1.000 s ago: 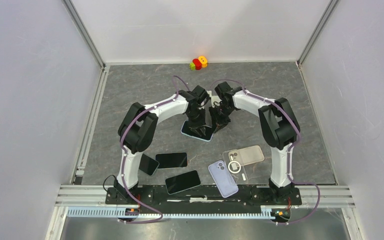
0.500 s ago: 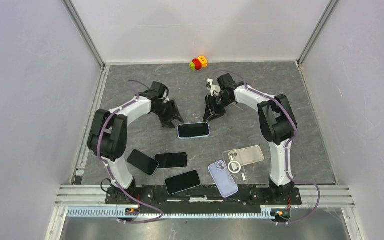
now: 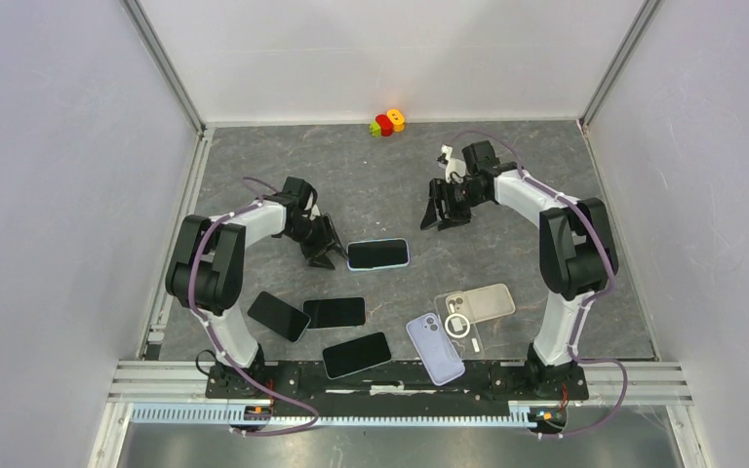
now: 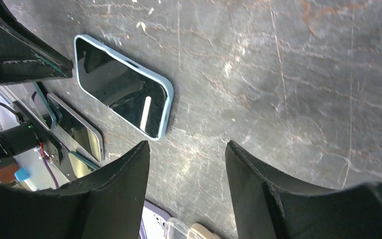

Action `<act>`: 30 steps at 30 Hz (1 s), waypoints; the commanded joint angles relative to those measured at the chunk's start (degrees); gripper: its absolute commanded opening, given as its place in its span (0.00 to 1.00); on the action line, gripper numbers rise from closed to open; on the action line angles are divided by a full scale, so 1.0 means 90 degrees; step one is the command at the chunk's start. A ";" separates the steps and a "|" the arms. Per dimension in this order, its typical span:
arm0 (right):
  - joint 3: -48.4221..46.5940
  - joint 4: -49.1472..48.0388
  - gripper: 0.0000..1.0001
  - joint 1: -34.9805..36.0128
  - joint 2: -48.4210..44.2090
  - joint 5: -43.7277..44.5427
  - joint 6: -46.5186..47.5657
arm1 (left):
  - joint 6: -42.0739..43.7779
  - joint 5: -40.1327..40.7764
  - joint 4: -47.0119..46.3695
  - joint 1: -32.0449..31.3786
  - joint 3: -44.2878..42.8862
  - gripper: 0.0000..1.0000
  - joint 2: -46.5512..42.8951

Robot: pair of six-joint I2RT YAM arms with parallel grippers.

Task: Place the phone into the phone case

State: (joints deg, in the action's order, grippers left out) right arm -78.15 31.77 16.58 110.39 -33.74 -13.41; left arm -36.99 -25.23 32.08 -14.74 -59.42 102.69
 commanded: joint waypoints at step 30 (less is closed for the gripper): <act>0.2473 0.0666 0.71 -0.0338 -0.2884 0.1590 0.1034 | -0.1368 -0.0968 0.0041 -0.2379 -0.5786 0.47 0.4211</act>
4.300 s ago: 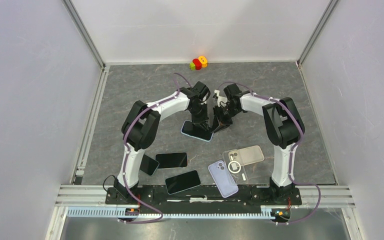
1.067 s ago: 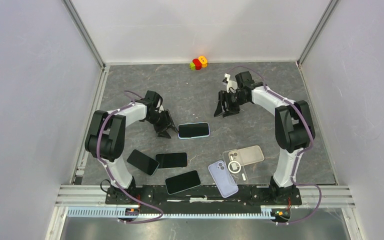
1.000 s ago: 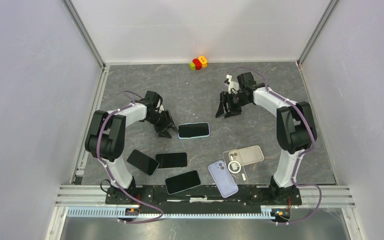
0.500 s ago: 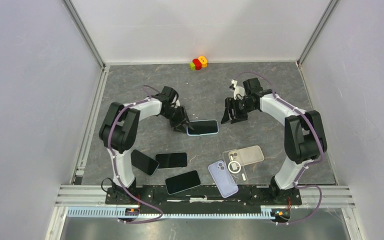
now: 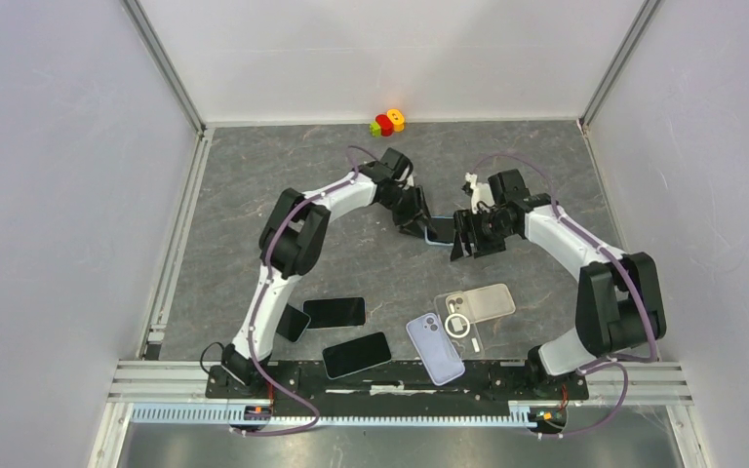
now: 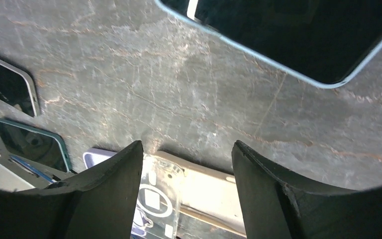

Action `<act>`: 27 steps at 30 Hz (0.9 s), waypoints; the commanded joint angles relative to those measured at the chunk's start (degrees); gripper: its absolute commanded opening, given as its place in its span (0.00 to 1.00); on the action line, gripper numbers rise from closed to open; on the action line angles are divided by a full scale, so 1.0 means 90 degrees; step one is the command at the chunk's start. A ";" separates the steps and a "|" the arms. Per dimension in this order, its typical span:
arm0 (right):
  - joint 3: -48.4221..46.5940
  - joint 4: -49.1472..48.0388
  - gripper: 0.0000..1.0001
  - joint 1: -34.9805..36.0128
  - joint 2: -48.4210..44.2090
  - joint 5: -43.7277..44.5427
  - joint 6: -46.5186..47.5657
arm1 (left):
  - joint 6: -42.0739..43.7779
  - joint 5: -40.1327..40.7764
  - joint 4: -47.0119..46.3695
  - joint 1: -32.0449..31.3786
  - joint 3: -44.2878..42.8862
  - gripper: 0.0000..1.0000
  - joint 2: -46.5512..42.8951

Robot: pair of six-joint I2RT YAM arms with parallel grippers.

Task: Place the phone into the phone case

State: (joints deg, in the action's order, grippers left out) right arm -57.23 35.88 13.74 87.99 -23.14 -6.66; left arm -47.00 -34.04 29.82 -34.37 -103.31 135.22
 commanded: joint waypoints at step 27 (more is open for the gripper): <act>0.0878 0.0203 0.73 0.0136 -0.0941 -0.0304 0.1048 | 0.0964 0.1295 -0.0056 -0.0815 0.3533 0.51 -0.3131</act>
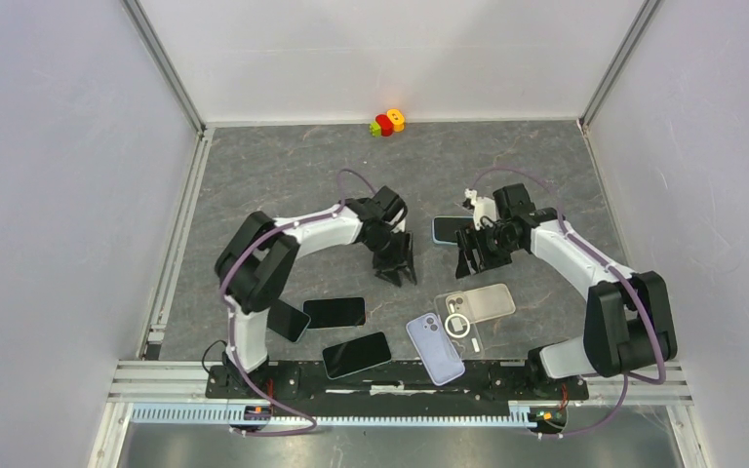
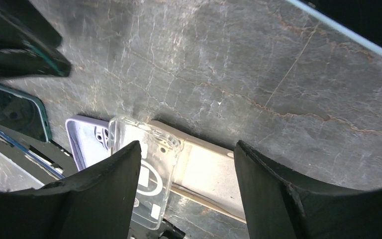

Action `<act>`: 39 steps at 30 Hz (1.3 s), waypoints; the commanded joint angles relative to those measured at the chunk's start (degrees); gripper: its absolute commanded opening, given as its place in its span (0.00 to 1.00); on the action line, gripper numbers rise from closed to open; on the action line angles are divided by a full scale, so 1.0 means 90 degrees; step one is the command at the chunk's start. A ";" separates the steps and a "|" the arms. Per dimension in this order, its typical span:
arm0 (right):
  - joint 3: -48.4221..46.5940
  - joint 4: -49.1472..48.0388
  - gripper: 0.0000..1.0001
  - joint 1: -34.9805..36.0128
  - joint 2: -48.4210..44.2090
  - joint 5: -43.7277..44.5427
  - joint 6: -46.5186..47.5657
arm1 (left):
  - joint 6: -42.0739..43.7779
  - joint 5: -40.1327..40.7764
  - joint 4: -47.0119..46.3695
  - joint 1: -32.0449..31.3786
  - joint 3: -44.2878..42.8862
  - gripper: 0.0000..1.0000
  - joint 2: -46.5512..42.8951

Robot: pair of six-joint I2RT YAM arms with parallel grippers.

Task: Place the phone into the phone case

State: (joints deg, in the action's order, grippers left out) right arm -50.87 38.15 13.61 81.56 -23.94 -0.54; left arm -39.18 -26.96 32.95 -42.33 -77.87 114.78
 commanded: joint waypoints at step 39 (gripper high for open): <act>-0.1121 -0.0076 0.00 0.2347 0.1189 0.0818 0.0740 | -0.0191 0.1452 -0.0624 0.0064 0.2688 0.51 -0.2419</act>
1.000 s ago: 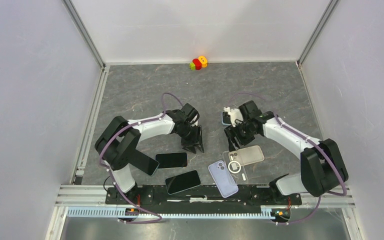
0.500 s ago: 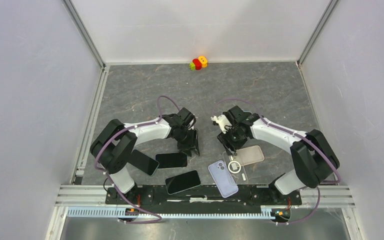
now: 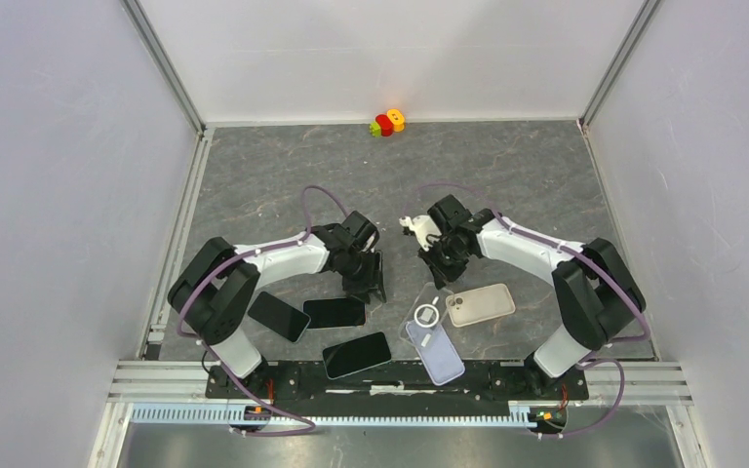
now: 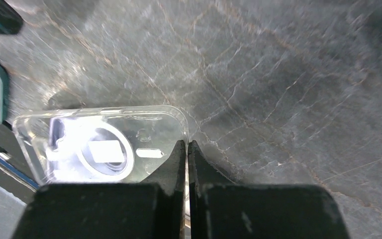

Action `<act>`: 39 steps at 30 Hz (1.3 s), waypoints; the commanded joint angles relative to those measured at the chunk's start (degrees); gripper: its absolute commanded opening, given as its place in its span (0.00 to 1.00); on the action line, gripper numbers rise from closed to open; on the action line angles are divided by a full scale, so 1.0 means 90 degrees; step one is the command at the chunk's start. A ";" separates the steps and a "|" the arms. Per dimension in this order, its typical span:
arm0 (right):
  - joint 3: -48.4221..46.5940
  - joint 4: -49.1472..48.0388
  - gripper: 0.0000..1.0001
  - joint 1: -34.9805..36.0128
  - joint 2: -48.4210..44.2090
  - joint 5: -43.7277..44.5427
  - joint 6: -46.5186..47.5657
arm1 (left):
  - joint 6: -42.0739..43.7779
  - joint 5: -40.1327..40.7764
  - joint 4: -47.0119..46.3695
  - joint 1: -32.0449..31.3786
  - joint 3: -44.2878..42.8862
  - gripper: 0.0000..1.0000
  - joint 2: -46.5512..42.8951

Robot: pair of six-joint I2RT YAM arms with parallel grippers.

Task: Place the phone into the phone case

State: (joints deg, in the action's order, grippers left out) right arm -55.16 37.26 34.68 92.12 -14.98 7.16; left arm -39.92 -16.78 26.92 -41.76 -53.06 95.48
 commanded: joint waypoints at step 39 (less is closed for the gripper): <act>0.0832 -0.2615 0.56 -0.1880 -0.0621 -0.0522 -0.3874 | -0.0560 0.2684 0.1335 0.0008 0.0918 0.55 -0.2873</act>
State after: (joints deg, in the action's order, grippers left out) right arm -46.78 15.27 17.76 89.19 -20.32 -28.53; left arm -41.67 7.40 39.13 -41.80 -45.71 70.63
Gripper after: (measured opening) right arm 0.479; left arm 0.544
